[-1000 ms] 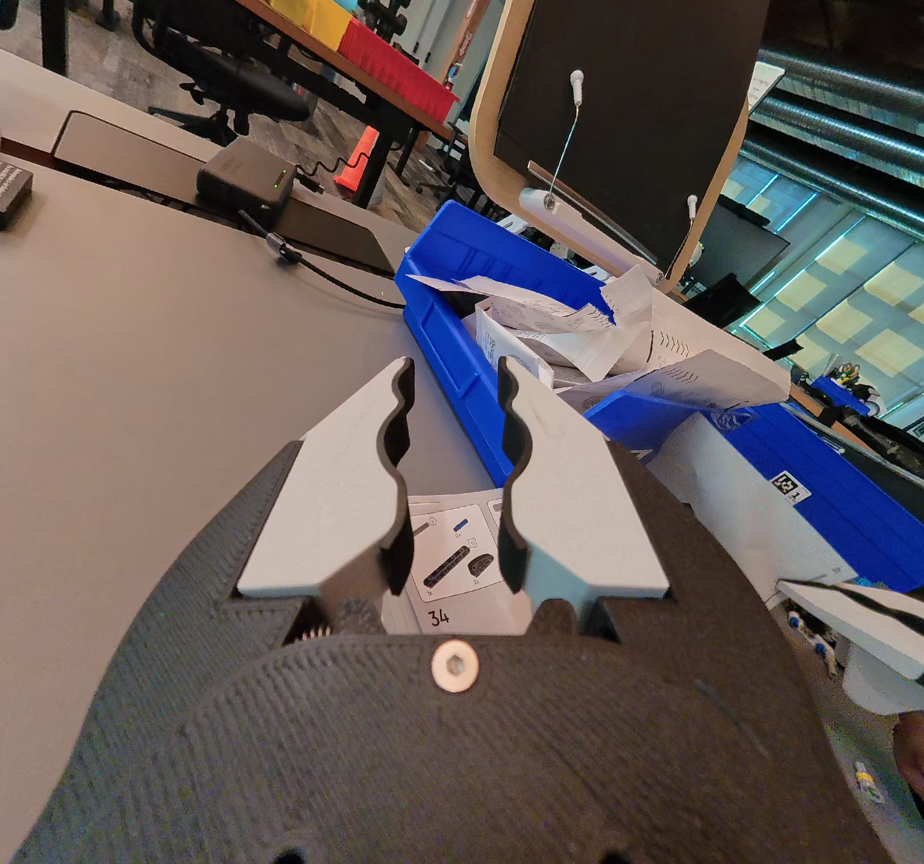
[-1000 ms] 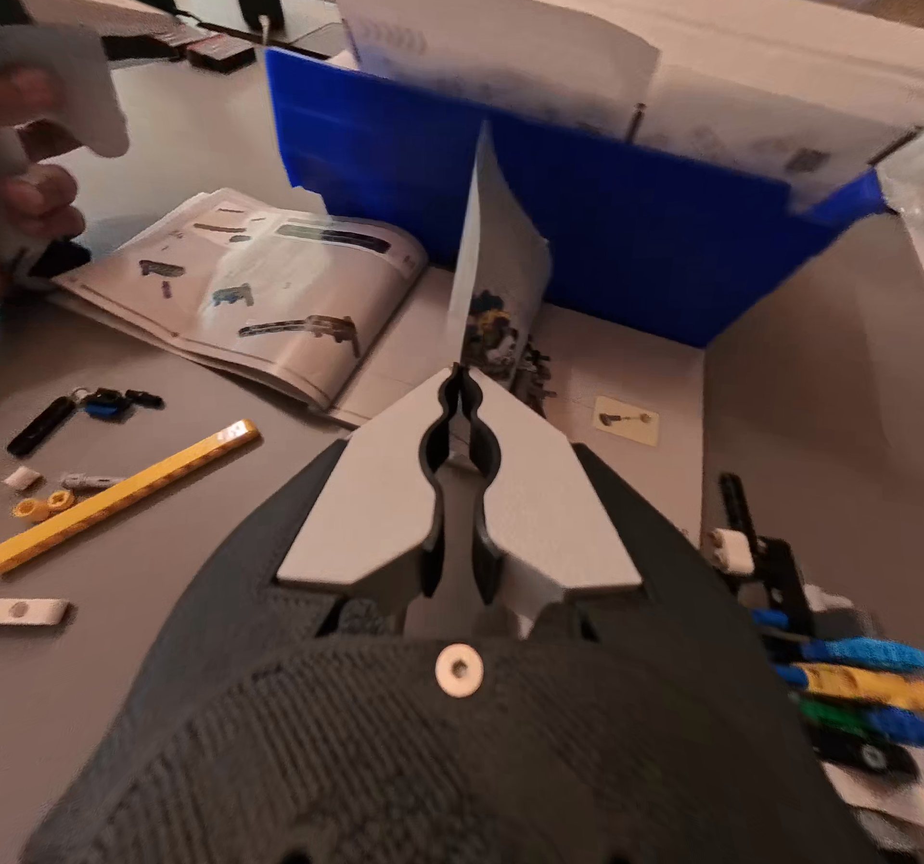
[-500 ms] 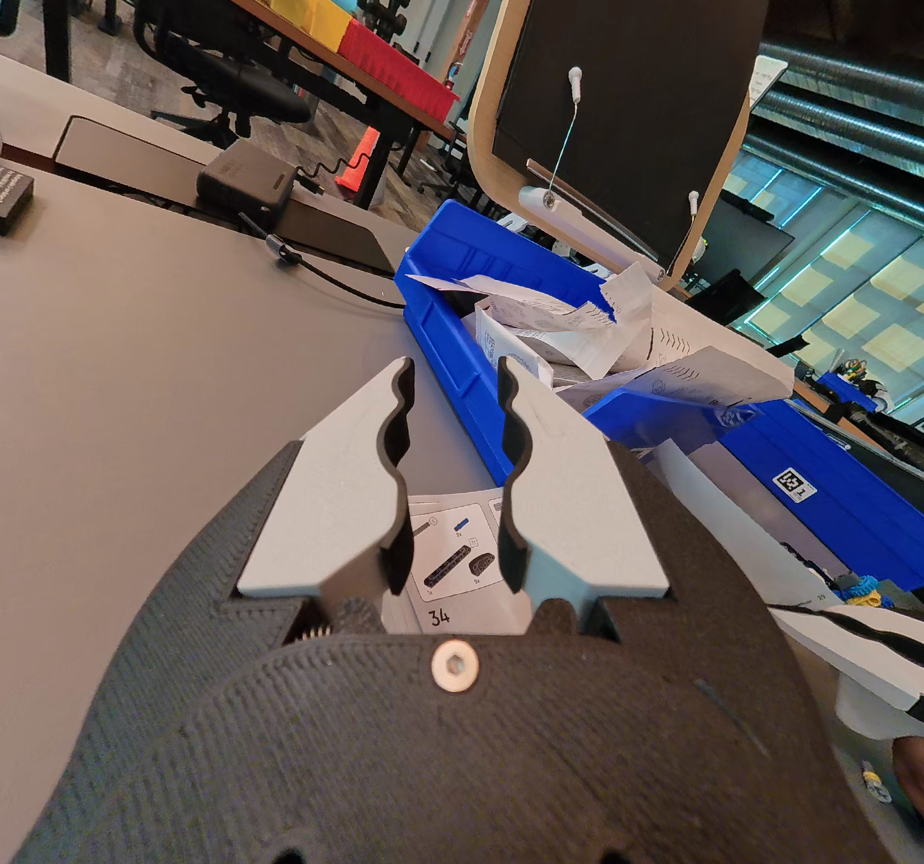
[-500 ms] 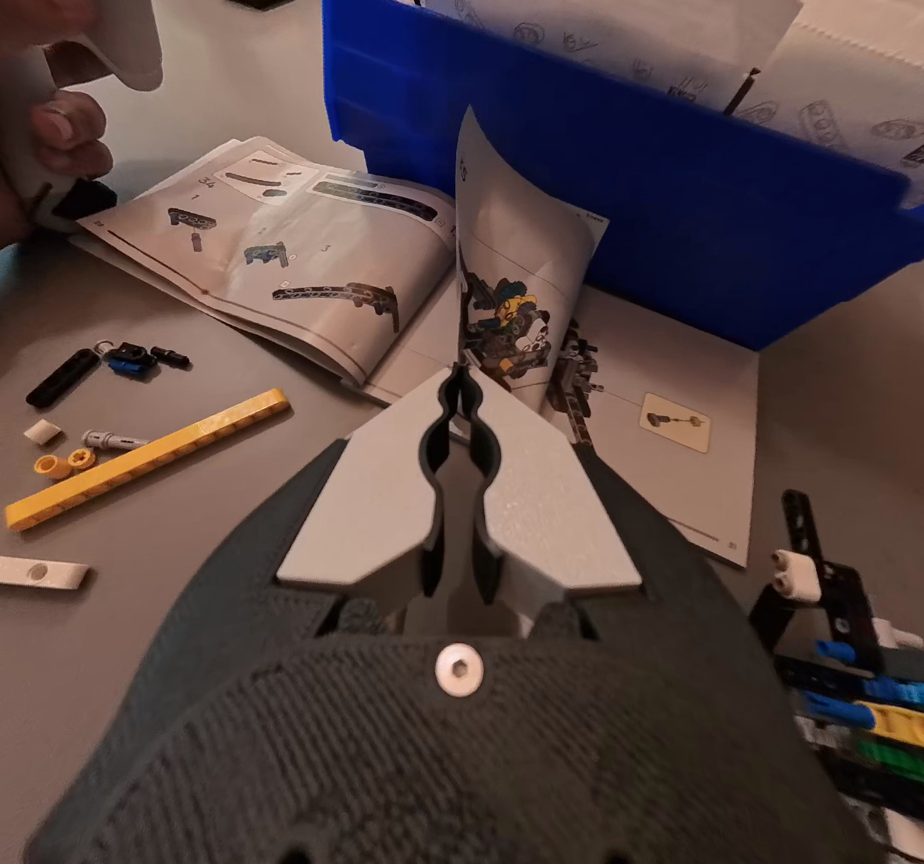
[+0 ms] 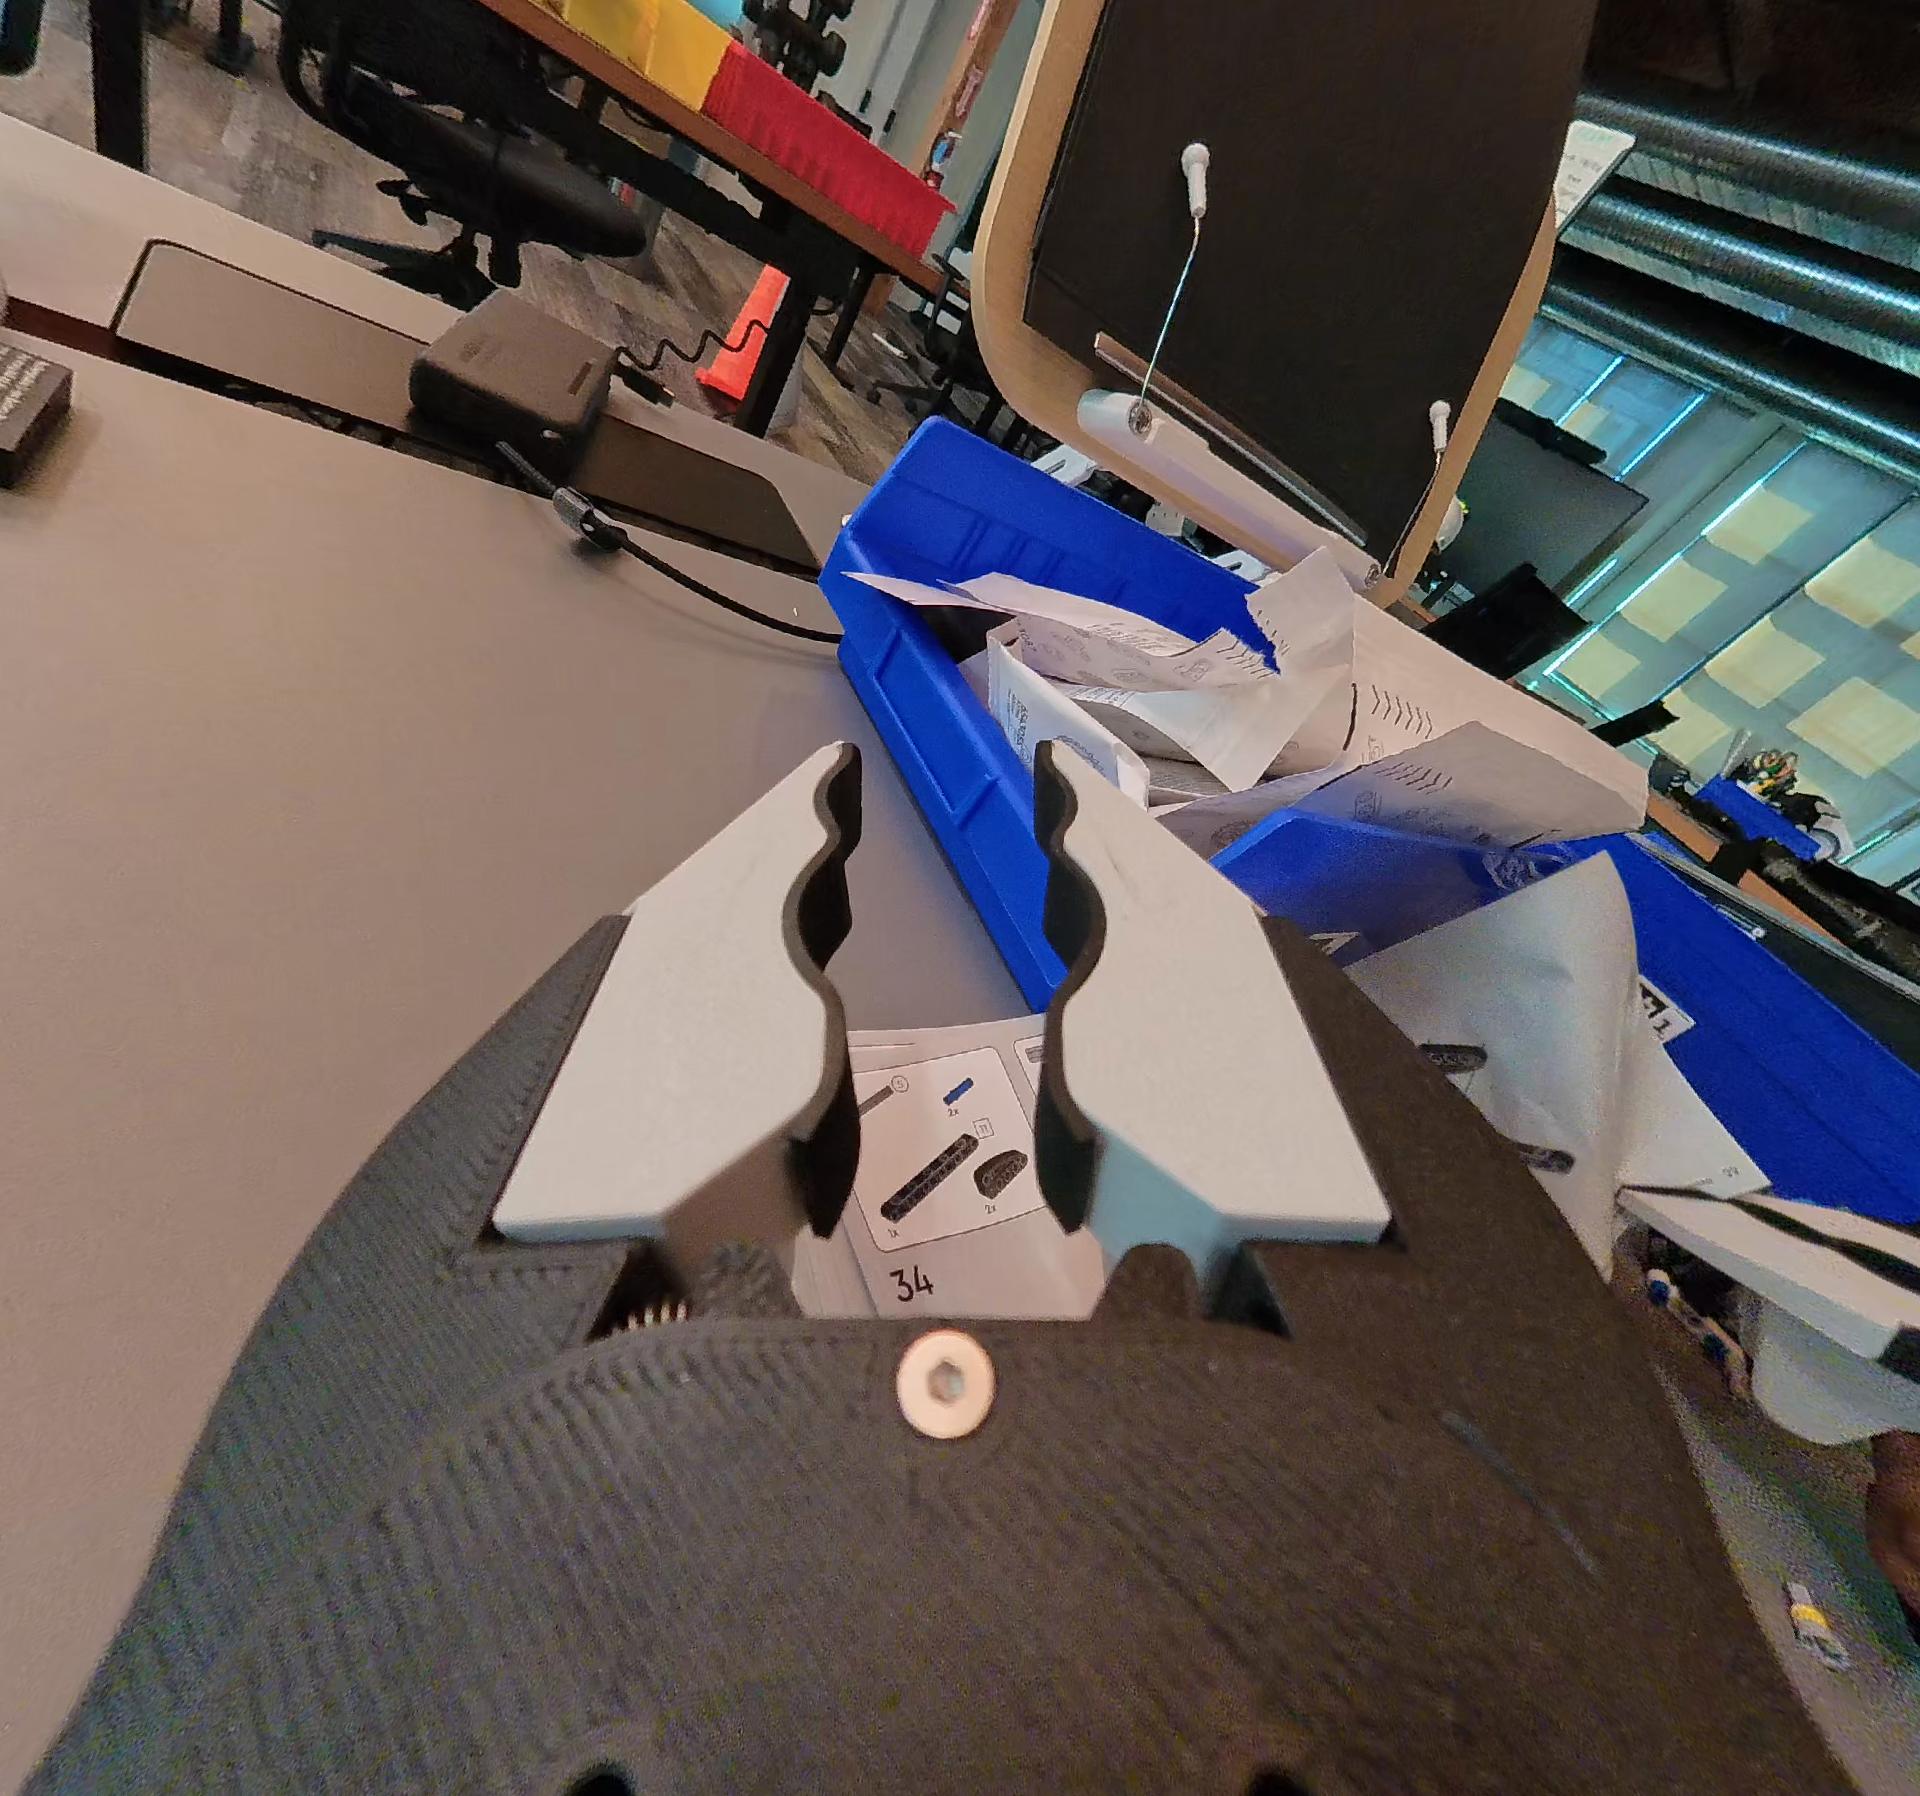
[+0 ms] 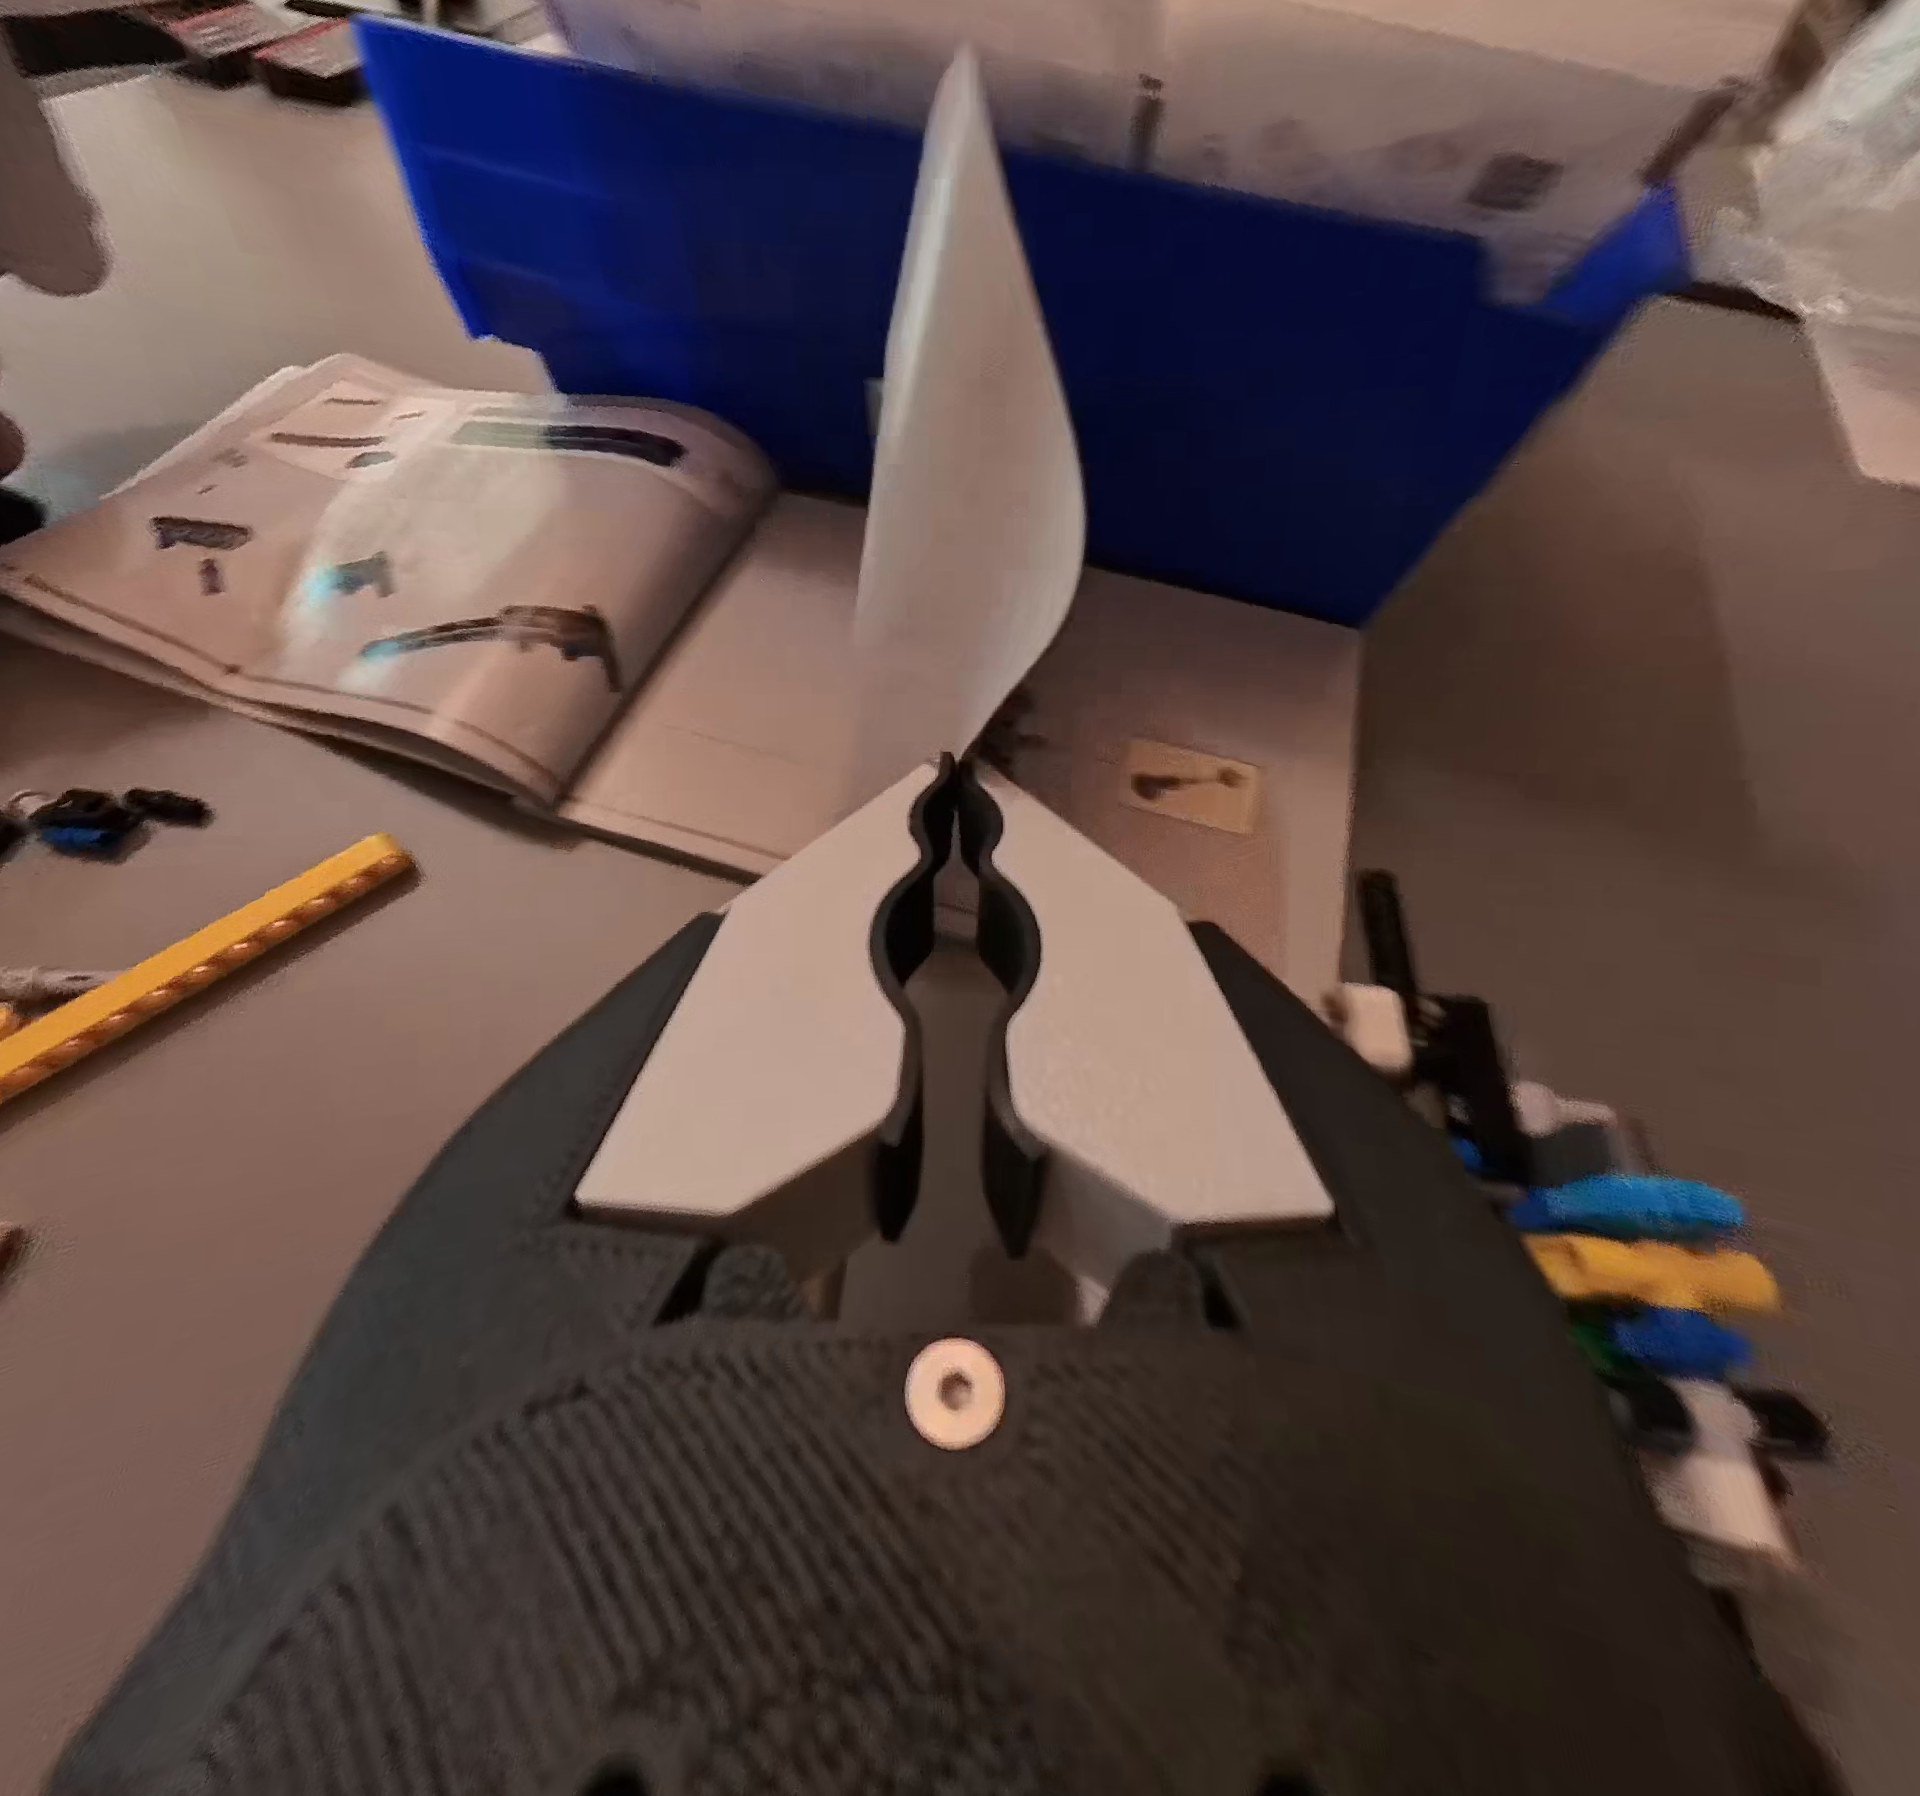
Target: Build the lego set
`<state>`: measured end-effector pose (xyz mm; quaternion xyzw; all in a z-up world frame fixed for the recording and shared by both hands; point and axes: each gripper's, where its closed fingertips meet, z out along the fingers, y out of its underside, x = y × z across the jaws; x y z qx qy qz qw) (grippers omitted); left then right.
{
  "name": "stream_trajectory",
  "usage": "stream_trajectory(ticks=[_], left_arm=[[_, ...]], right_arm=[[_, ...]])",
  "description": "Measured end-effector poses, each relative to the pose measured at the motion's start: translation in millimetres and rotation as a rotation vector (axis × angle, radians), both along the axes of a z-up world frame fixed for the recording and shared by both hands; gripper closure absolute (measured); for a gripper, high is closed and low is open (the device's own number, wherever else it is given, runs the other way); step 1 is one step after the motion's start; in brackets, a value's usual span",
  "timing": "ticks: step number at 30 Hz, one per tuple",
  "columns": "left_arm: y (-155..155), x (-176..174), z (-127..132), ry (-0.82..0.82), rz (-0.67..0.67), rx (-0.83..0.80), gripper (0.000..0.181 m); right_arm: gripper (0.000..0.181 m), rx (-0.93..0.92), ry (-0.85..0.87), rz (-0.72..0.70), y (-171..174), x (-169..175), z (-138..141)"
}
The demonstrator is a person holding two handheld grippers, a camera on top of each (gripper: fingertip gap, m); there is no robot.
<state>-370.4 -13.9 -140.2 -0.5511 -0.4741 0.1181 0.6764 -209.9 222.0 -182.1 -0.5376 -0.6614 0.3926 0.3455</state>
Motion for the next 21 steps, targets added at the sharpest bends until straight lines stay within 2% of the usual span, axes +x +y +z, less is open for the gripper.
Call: stream_trajectory(ticks=[3,11,17,21], left_arm=[[0,0,0,-0.001,-0.001,0.004,0.150],[0,0,1,-0.002,-0.004,0.020,0.150],[3,0,1,-0.002,-0.014,0.027,0.150],[2,0,2,0.000,-0.015,0.043,0.150]], right_arm=[[0.181,-0.056,-0.035,-0.061,22,0,-7],[0.181,0.005,-0.068,-0.071,23,-1,-15],[0.181,-0.100,-0.102,-0.091,29,-2,-18],[0.181,-0.068,-0.110,-0.082,27,-2,-20]])
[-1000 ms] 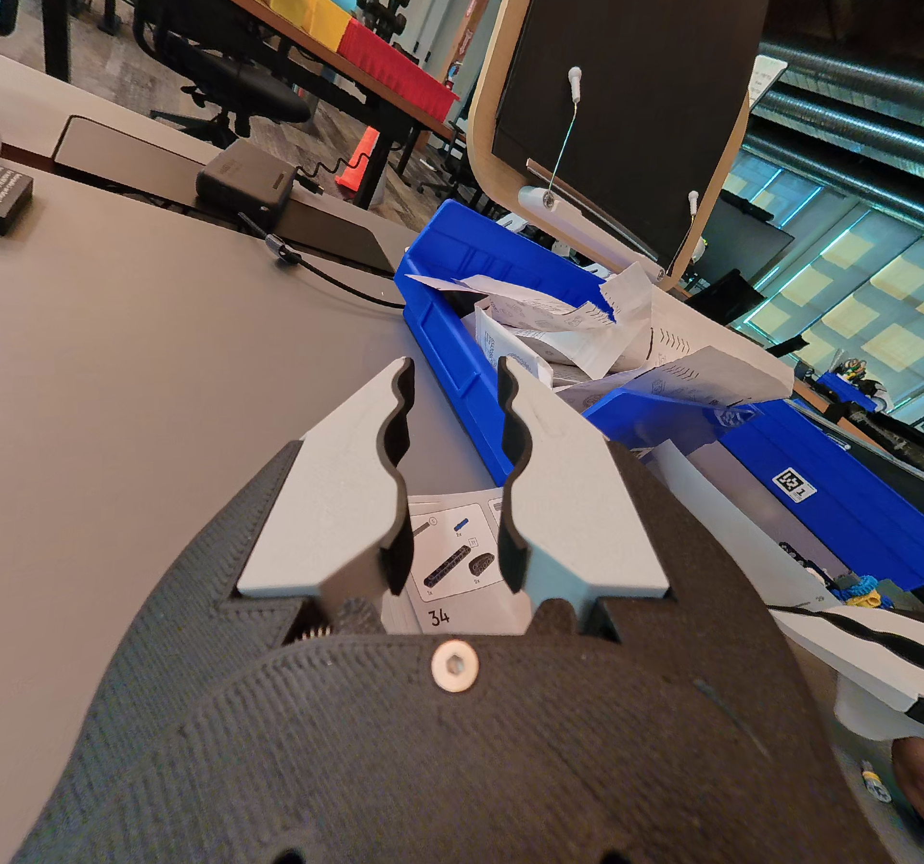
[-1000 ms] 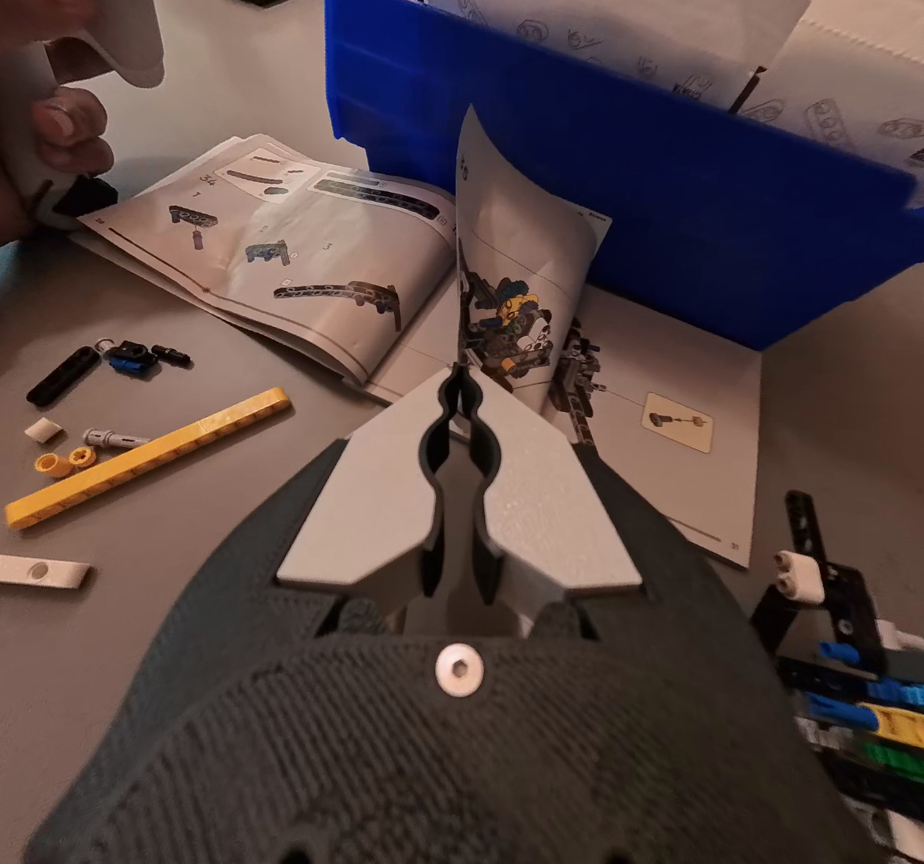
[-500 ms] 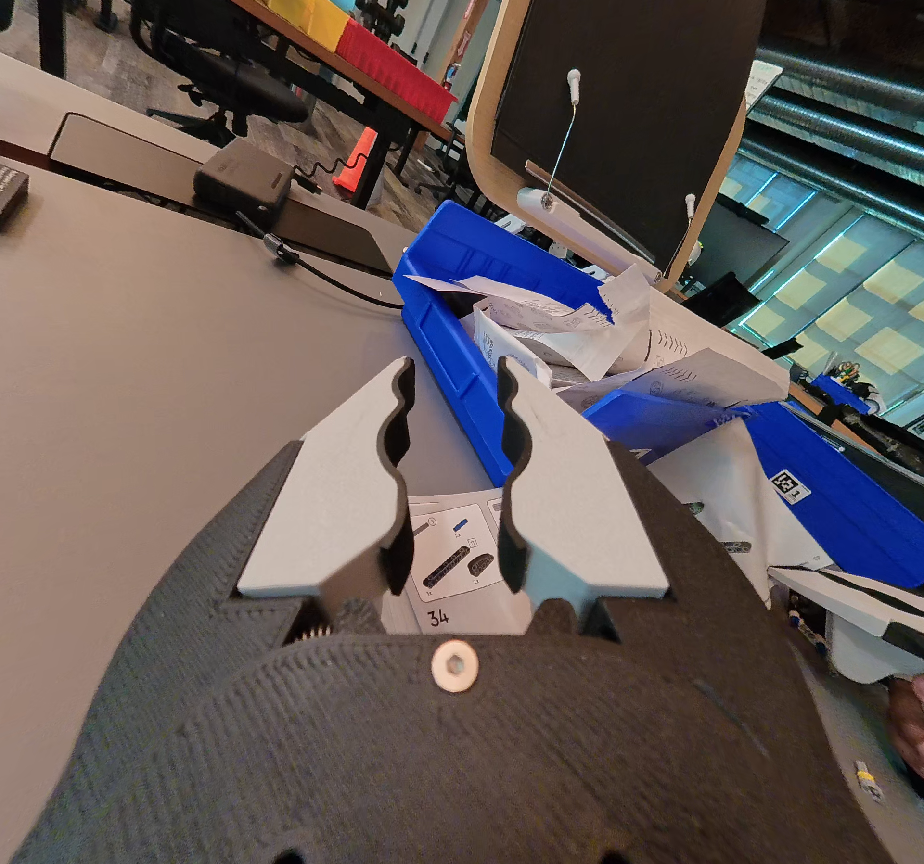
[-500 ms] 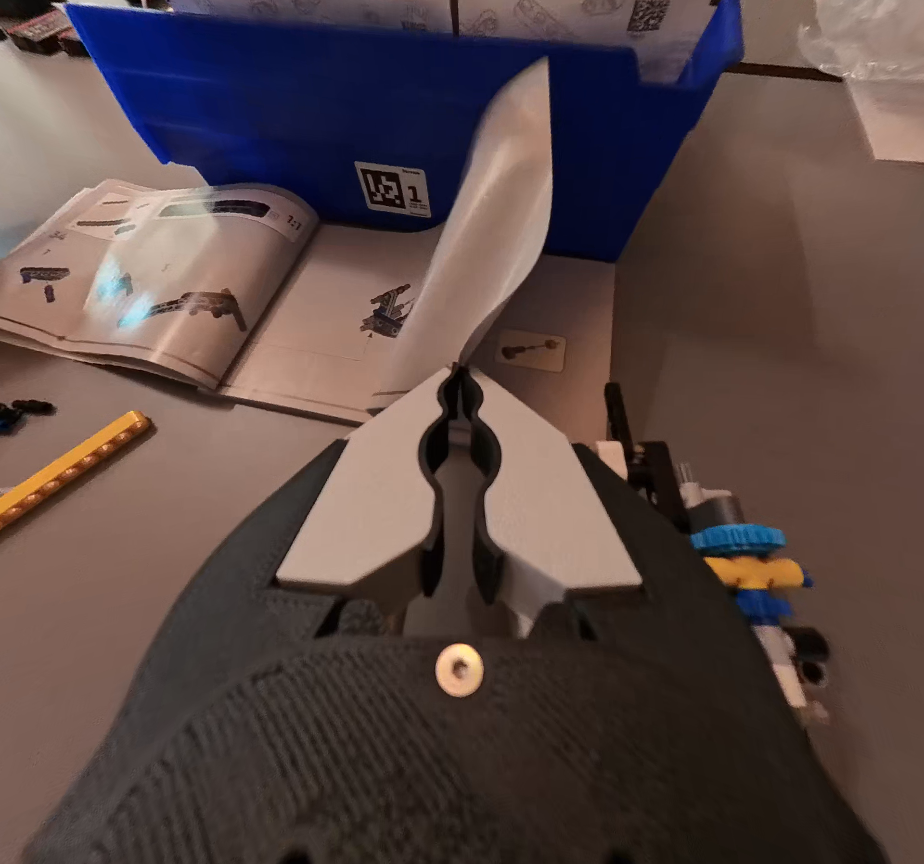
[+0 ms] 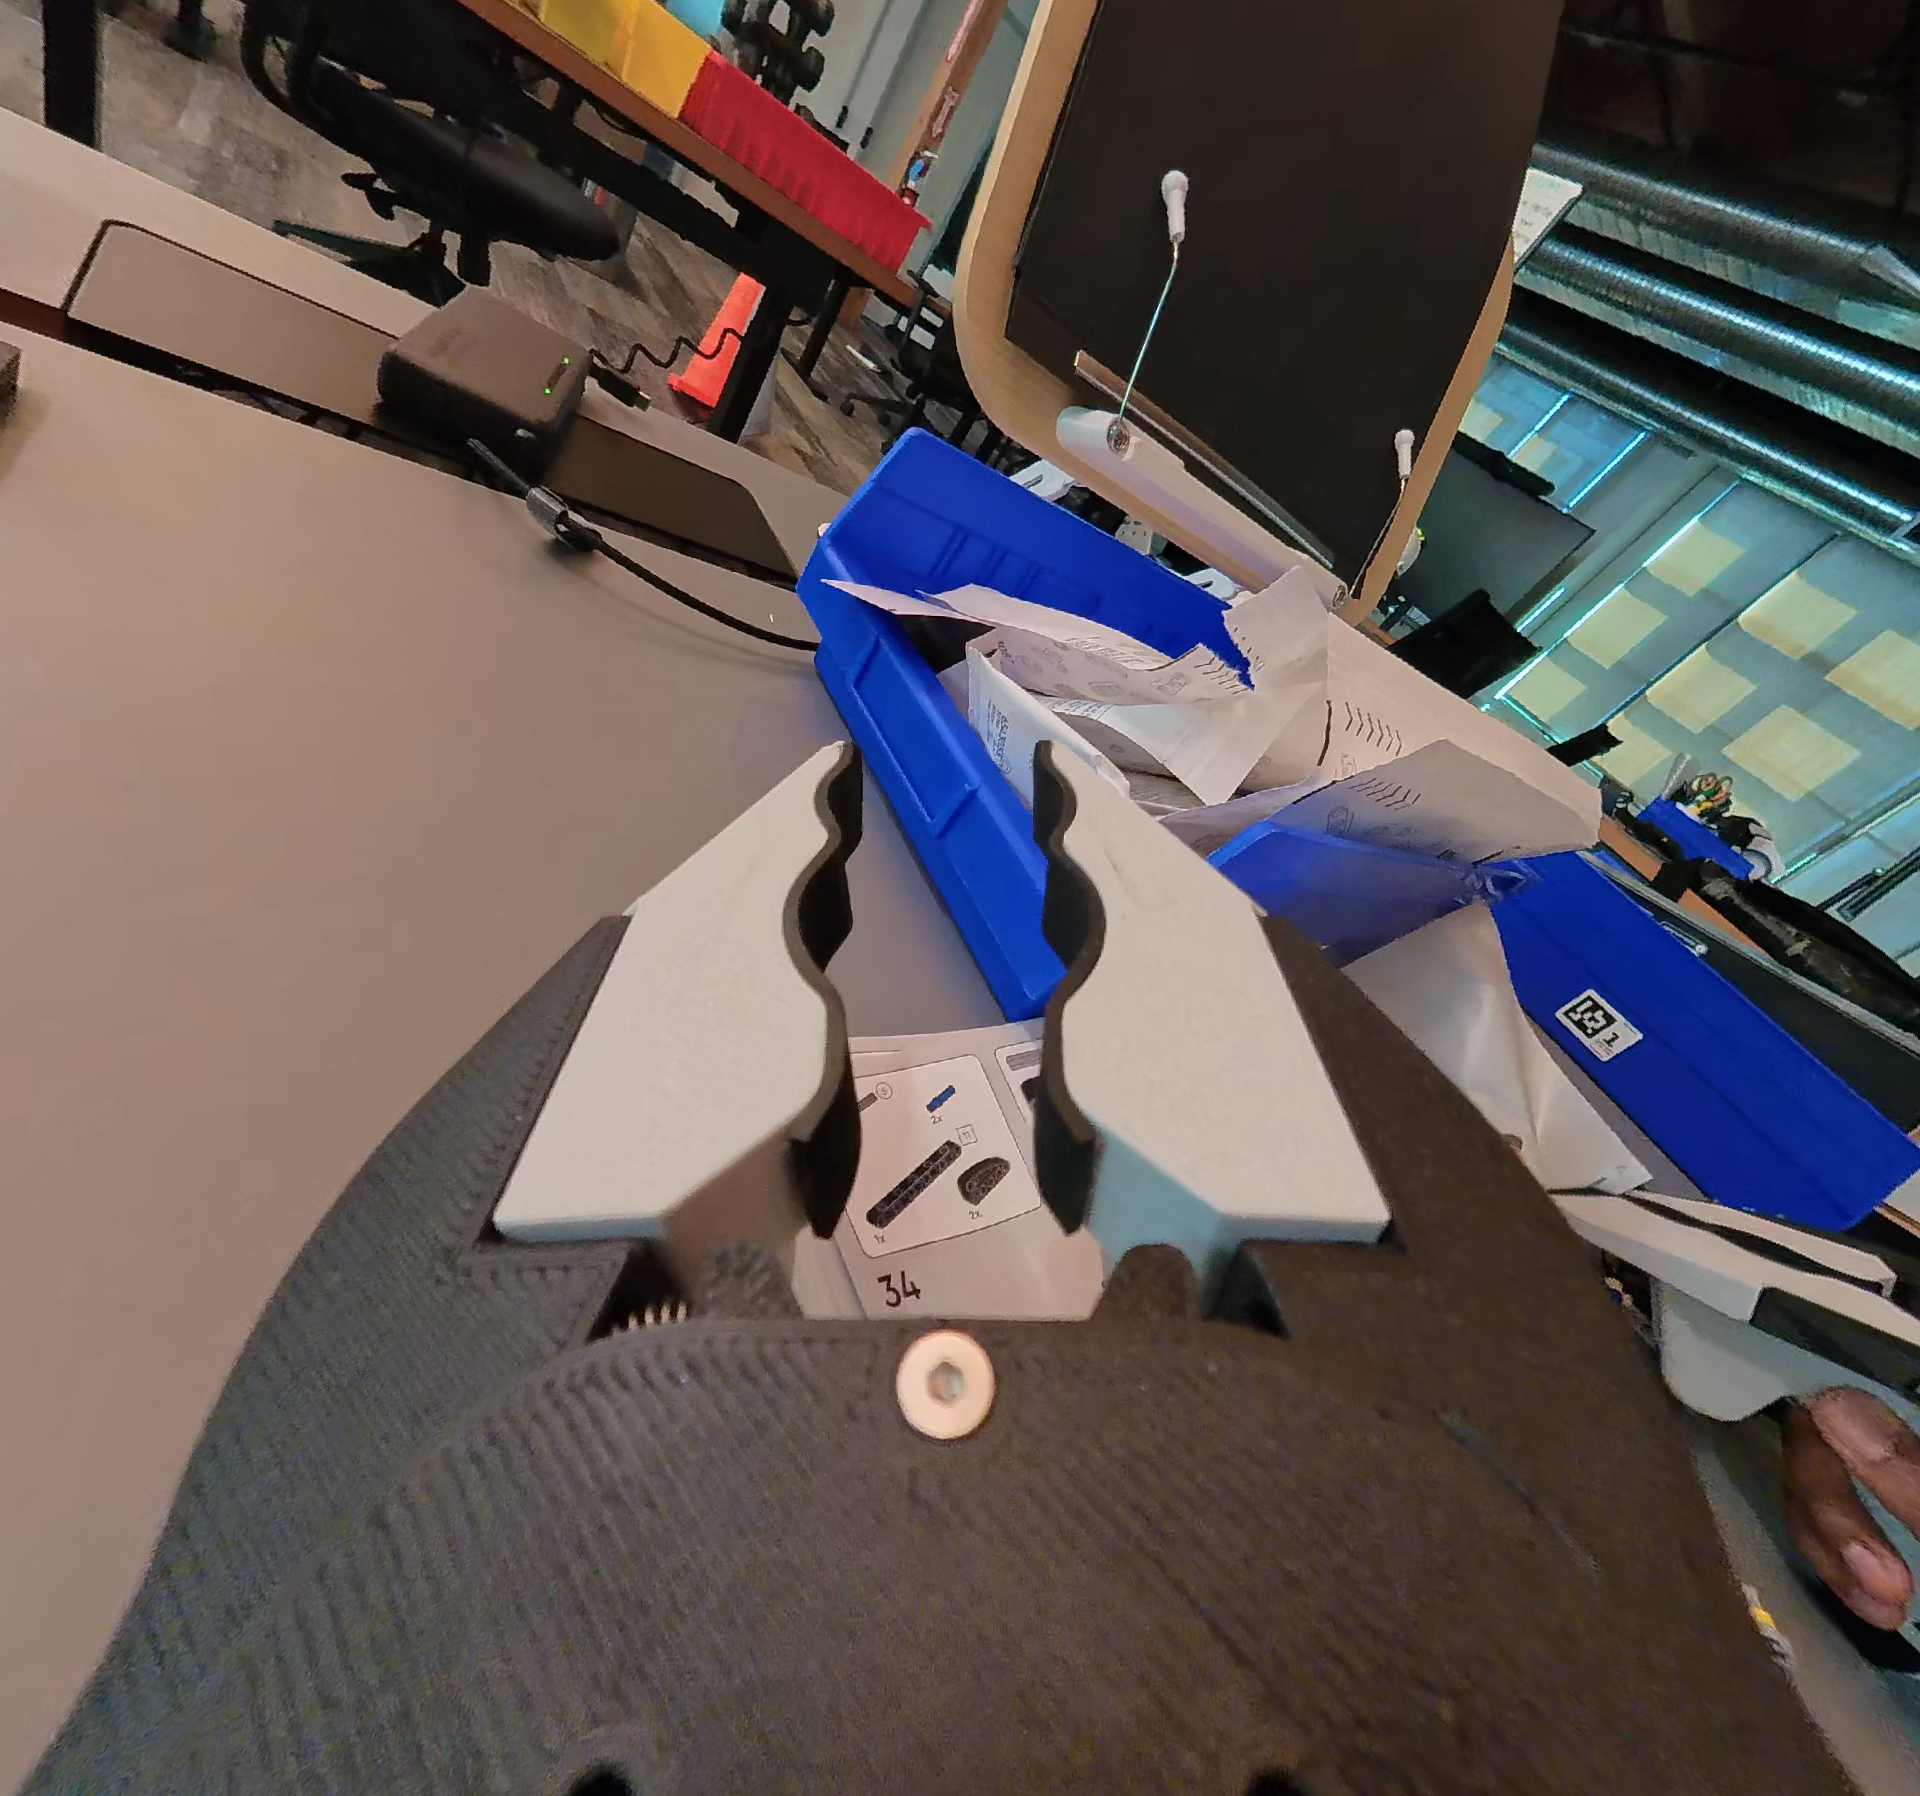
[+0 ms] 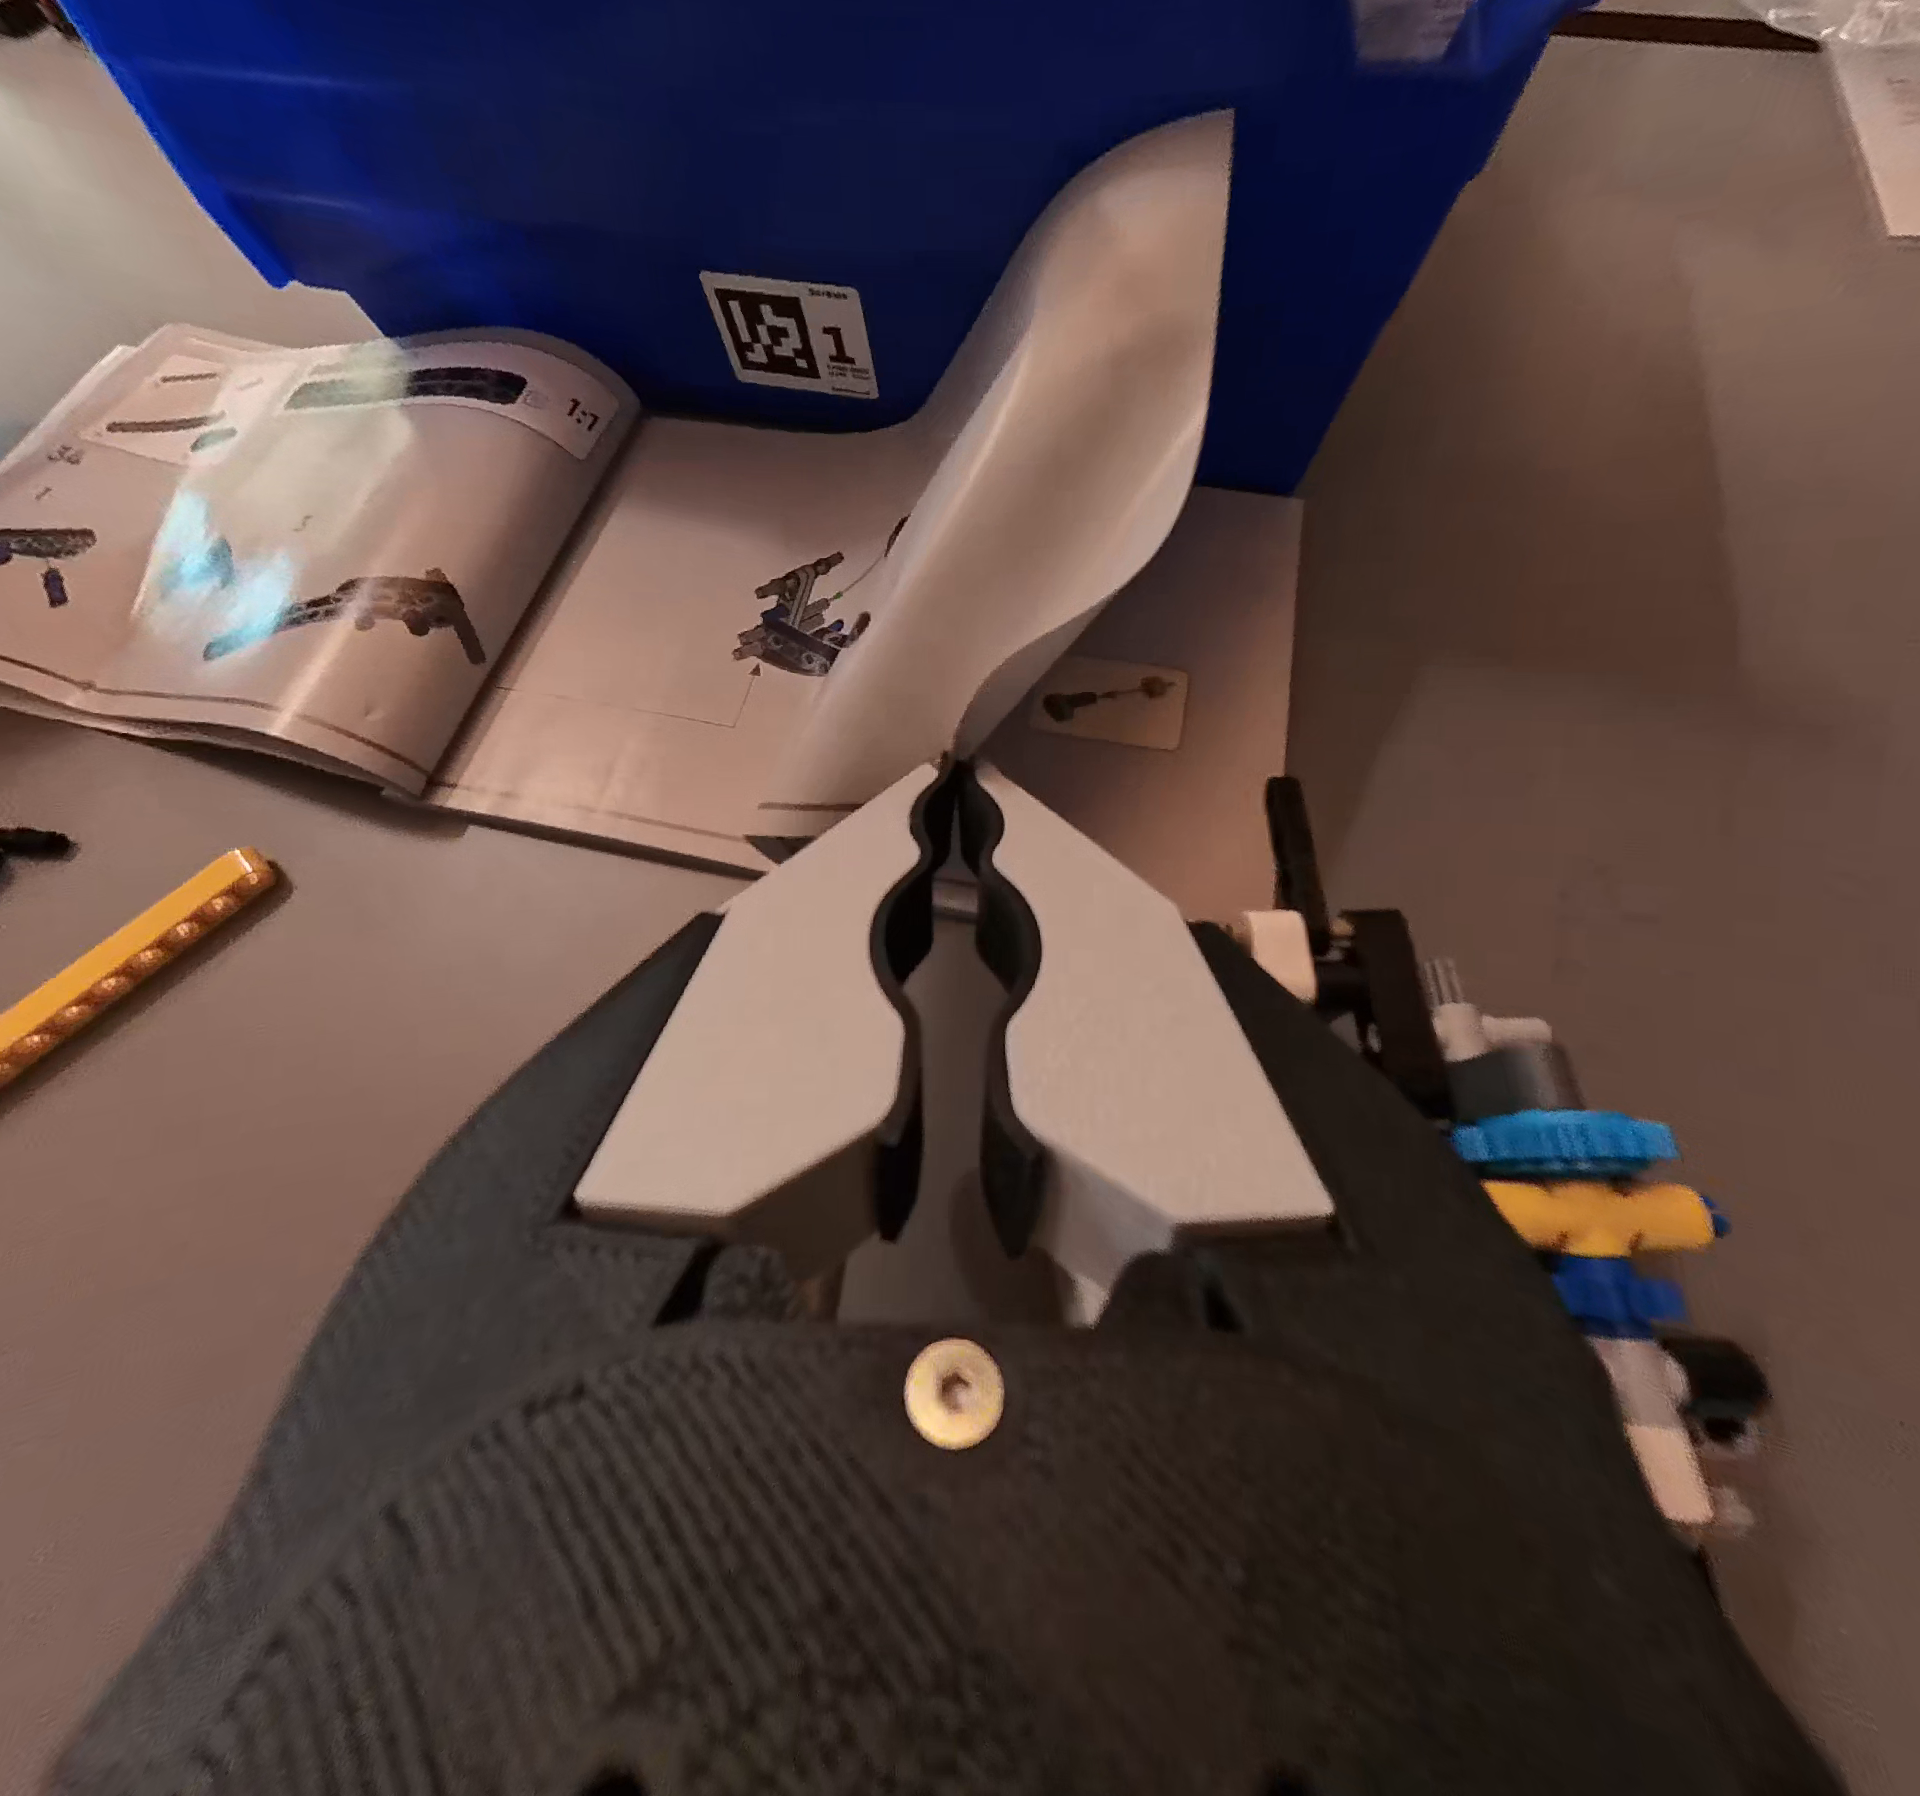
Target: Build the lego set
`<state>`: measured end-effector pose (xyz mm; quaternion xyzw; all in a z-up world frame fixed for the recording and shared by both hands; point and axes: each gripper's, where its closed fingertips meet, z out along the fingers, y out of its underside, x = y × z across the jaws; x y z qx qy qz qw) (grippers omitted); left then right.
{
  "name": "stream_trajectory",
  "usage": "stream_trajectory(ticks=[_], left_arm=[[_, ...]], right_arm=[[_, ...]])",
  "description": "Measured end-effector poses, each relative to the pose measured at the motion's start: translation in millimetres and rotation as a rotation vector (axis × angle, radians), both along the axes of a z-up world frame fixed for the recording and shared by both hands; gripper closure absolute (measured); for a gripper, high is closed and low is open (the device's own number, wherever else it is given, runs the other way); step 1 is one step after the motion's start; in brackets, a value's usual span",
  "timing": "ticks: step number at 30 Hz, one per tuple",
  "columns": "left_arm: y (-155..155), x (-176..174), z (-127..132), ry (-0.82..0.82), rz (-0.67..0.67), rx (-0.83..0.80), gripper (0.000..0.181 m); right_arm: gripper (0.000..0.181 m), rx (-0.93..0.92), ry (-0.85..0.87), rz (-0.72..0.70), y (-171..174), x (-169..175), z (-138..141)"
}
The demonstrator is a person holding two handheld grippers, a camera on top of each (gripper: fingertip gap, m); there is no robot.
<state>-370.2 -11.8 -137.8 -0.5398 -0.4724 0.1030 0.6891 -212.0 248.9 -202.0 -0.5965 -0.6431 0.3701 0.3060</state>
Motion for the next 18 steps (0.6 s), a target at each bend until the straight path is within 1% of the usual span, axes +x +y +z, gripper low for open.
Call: stream_trajectory(ticks=[8,18], left_arm=[[3.7,1.0,4.1,0.015,-0.011,-0.001,0.150],[0.7,0.4,5.7,0.023,0.004,0.004,0.150]], right_arm=[[0.181,0.010,-0.019,-0.008,0.9,-0.7,-3.2],[0.181,0.010,-0.022,-0.012,1.5,-0.8,-3.9]])
